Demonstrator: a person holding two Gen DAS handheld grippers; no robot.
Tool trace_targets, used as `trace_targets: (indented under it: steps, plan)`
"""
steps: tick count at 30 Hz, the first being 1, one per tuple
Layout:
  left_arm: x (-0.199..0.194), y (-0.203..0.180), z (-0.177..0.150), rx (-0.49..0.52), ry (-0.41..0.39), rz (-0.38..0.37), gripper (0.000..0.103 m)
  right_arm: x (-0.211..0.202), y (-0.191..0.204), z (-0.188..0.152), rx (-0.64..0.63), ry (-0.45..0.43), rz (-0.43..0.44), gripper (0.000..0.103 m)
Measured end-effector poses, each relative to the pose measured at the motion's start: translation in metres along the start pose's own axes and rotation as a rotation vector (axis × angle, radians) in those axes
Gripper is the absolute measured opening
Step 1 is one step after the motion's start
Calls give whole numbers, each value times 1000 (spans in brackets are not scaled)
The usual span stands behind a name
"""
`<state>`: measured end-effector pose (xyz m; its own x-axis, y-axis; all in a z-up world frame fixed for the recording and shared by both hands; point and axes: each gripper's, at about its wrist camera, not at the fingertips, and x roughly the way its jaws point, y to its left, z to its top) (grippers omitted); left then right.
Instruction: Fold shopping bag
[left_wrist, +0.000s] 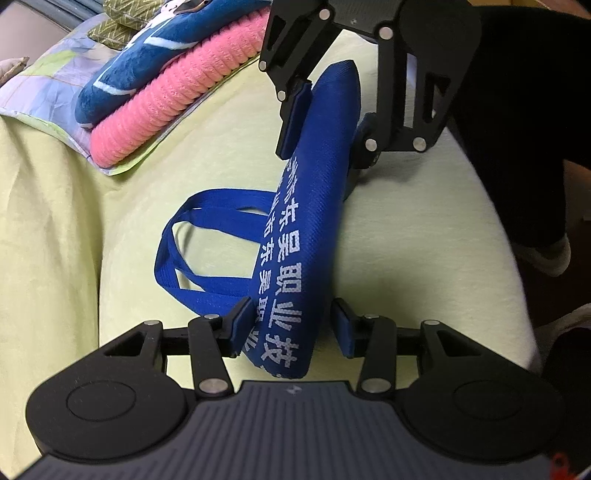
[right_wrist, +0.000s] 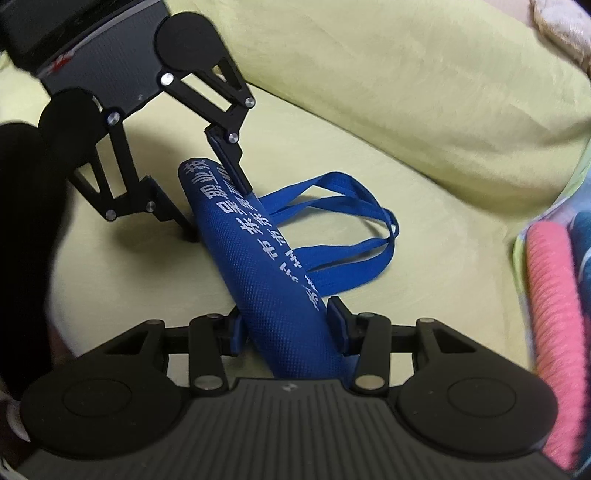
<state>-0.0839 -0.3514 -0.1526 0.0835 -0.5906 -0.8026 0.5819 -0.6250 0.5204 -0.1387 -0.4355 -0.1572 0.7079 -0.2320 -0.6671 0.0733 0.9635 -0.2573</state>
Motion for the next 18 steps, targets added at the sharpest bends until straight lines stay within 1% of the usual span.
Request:
trace_targets:
  steps: [4,10,13,18]
  plan:
    - [-7,-2,-6,-50,-16,-13,50,-4,-14,5,128,24,107,40]
    - [-5,13,-7,-135,-30,-36,50,8,-58,9,391,83,269,40]
    - [-1,18,-7,-136,-27,-38,50,16,-77,8,502,117,343,40]
    - [7,28,-9,-163,-40,-20,50,30,-102,1,637,168,452,39]
